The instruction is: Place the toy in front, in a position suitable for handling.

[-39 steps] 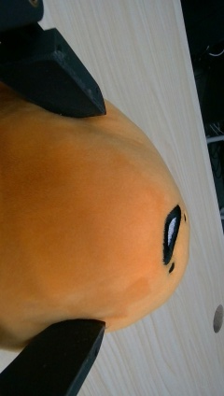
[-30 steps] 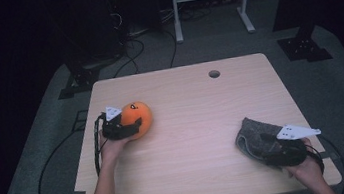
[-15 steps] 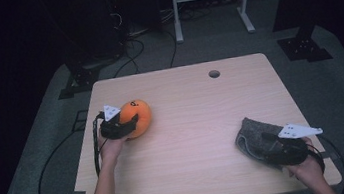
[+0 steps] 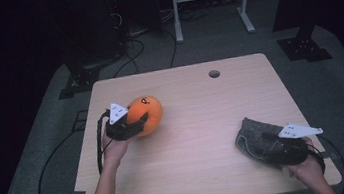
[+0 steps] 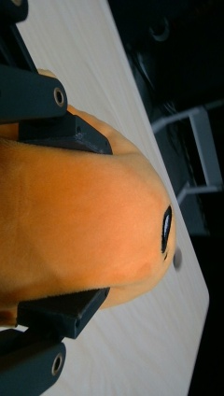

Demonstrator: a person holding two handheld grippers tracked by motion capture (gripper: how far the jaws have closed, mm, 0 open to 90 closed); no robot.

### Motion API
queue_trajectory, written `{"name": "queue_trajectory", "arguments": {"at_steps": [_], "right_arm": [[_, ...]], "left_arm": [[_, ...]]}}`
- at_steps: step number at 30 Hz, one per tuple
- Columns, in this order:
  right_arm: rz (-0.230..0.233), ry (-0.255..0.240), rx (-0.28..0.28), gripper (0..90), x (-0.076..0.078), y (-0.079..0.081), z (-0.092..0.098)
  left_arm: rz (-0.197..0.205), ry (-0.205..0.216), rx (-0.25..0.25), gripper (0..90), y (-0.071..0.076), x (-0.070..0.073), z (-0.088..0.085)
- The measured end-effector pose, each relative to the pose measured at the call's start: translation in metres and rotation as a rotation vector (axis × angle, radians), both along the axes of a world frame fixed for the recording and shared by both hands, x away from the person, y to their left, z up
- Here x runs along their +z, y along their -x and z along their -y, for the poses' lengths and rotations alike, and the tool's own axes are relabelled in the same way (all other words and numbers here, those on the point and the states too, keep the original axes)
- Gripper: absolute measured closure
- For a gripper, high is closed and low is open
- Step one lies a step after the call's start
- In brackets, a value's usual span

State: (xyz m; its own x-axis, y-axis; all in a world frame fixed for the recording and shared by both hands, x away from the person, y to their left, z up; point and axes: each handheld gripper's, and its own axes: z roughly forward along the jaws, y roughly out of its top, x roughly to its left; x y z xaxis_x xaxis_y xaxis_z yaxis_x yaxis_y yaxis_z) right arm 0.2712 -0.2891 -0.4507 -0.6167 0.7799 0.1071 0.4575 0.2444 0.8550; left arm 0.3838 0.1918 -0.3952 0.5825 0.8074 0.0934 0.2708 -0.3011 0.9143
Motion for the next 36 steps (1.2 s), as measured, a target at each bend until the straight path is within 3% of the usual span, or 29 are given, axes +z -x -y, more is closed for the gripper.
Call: {"name": "queue_trajectory", "arguments": {"at_steps": [1, 2, 4, 6, 7, 16, 28, 32, 36], "right_arm": [[-0.001, -0.001, -0.001, 31.2, 0.0, 0.0, 0.0], [-0.001, -0.001, -0.001, 31.2, 0.0, 0.0, 0.0], [-0.003, 0.004, -0.002, 31.2, -0.001, -0.001, 0.0], [-0.001, 0.004, -0.002, 31.2, -0.001, 0.0, 0.0], [0.0, 0.003, -0.004, 31.2, 0.0, 0.0, 0.001], [0.001, -0.004, -0.011, 31.2, 0.0, 0.0, 0.004], [0.003, -0.007, -0.023, 31.3, 0.0, -0.001, 0.008], [0.0, -0.002, -0.024, 31.2, -0.001, -0.001, 0.009], [0.003, -0.004, -0.023, 31.2, 0.0, -0.001, 0.009]], "left_arm": [[0.004, 0.001, -0.043, 35.2, 0.004, 0.004, 0.008], [0.004, 0.001, -0.043, 35.2, 0.004, 0.004, 0.008], [0.024, 0.001, -0.104, 35.1, 0.012, 0.01, 0.025], [0.026, -0.002, -0.12, 35.1, 0.013, 0.011, 0.029], [0.032, -0.008, -0.162, 35.1, 0.018, 0.013, 0.041], [-0.011, -0.034, -0.333, 35.0, 0.033, 0.006, 0.087], [-0.022, -0.091, -0.45, 34.3, 0.057, -0.004, 0.127], [-0.037, -0.094, -0.496, 34.3, 0.063, -0.01, 0.136], [-0.043, -0.102, -0.51, 33.9, 0.065, -0.013, 0.14]]}}
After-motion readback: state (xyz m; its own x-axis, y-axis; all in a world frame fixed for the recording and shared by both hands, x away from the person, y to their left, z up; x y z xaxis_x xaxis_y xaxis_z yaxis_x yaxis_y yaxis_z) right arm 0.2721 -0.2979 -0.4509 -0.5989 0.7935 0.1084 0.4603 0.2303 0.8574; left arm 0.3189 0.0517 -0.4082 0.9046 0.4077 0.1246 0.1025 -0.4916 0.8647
